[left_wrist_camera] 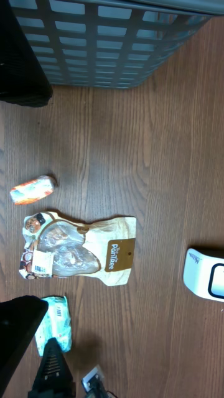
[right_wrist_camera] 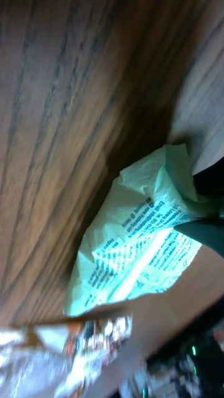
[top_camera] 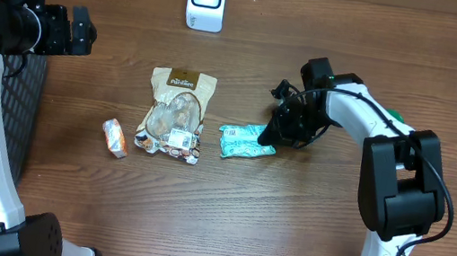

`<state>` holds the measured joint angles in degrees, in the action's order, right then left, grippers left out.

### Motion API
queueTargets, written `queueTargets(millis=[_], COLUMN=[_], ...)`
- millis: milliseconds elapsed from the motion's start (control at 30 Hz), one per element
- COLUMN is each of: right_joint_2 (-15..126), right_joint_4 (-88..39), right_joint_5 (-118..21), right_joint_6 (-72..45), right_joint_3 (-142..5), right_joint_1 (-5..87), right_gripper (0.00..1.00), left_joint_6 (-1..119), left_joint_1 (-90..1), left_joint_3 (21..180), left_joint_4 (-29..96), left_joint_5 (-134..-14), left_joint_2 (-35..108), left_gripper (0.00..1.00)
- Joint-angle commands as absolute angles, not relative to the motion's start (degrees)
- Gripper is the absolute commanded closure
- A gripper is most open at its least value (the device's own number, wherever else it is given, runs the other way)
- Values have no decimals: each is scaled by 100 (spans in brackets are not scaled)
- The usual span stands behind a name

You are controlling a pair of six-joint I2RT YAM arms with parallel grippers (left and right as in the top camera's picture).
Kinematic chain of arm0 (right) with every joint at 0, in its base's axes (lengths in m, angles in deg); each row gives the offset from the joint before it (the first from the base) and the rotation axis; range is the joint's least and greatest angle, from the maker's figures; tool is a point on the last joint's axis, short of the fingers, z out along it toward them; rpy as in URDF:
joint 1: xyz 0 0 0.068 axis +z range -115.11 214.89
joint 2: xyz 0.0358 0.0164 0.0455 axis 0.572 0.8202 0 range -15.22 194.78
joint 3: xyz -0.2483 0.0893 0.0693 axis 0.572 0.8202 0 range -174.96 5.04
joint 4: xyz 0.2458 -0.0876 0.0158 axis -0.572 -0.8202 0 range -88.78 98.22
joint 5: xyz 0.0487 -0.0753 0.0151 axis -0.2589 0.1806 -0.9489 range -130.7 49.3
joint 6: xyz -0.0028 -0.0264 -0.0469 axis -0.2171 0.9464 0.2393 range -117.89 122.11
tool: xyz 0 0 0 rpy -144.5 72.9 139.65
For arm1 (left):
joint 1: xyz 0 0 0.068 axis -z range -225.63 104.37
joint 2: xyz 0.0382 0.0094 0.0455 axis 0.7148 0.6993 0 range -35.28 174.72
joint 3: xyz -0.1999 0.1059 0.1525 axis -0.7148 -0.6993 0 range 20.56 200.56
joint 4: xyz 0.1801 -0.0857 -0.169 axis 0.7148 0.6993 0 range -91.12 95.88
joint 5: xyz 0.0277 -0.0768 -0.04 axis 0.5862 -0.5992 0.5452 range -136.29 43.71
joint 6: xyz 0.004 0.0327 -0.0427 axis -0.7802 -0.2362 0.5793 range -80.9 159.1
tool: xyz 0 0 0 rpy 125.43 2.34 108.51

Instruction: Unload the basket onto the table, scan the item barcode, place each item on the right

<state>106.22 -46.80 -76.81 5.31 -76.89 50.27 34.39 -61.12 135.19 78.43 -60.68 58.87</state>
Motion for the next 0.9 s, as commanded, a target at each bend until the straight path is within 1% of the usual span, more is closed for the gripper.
queueTargets(millis=[0, 167, 267, 367, 533, 700, 867], right_joint_2=[10295, 9383, 8804, 8216, 7449, 7062, 7066], right_joint_4=[-4700, -4962, -5183, -5476, -5732, -5933, -6464], right_joint_5=[-8468, -8573, -8350, -8130, -8077, -7922, -7448], right_joint_6=[466, 431, 86, -13, -360, -974, -1171], right_joint_3=[-7706, -7815, -7885, -7962, -7986, -8014, -8515], right_joint_1=[4802, 4559, 4487, 4489, 4504, 4507, 4647], right_gripper=[96, 96, 96, 96, 96, 96, 96], left_joint_6=[3330, 3330, 3330, 3330, 3330, 3330, 3330], left_joint_1=[-6083, -6083, -6083, -6083, -6083, -6083, -6083], left_joint_3=[13589, 13589, 13589, 13589, 13589, 13589, 13589], left_joint_4=[7838, 7836, 7836, 7836, 7836, 7836, 7836], left_joint_5=[-6112, -6112, -6112, -6112, -6112, -6112, -6112], left_joint_2=[5911, 5911, 5911, 5911, 5911, 5911, 5911], left_gripper=[0, 1, 0, 0, 0, 0, 1])
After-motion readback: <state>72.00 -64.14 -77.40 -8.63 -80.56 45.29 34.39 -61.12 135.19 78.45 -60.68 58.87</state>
